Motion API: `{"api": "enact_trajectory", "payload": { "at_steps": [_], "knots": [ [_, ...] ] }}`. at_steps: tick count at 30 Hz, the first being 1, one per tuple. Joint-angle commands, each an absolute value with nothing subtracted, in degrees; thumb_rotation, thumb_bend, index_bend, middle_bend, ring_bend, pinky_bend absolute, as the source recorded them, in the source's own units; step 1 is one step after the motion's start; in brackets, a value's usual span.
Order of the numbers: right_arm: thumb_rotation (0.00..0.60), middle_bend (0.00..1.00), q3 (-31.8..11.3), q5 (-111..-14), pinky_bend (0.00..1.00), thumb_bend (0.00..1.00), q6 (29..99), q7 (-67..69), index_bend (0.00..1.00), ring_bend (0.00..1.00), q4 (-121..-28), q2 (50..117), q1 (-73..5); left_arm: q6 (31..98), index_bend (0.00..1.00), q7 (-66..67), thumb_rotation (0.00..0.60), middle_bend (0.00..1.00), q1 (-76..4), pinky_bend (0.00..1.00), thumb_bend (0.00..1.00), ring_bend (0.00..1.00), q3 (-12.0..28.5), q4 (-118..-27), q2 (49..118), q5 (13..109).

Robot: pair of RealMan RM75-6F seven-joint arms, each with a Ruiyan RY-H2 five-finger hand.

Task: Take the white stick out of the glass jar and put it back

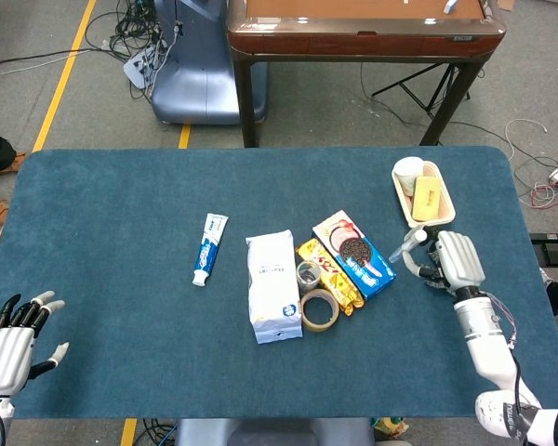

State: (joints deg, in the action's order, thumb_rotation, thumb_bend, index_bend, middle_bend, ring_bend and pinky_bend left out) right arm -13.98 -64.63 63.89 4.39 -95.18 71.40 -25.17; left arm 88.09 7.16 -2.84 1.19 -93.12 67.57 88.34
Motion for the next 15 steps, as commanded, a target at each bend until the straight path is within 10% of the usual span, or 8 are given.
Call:
{"api": "enact_trajectory", "payload": {
  "at_steps": [1, 9, 15],
  "knots": [
    [0.6, 0.5, -14.6, -62.8, 0.47, 0.53, 59.4, 9.9, 0.63, 0.43, -98.0, 69.3, -25.3, 88.1, 0.25, 7.2, 0.6, 0.17, -2.8, 0.05, 0.27, 0.21, 1.1, -93.1, 67.6, 88.3],
    [0.6, 0.5, -16.2, -61.9, 0.5, 0.53, 51.6, 22.5, 0.63, 0.44, -101.0, 65.2, -25.2, 88.2, 0.25, 7.1, 0.6, 0.17, -2.8, 0.05, 0.27, 0.21, 1.2, -93.1, 67.5, 88.3],
    [0.6, 0.51, -14.5, -65.9, 0.5, 0.53, 60.8, 10.7, 0.63, 0.44, -96.1, 69.0, -24.9, 88.0, 0.25, 7.2, 0.6, 0.17, -2.9, 0.05, 0.27, 0.21, 1.2, -93.1, 67.6, 88.3]
  ]
}}
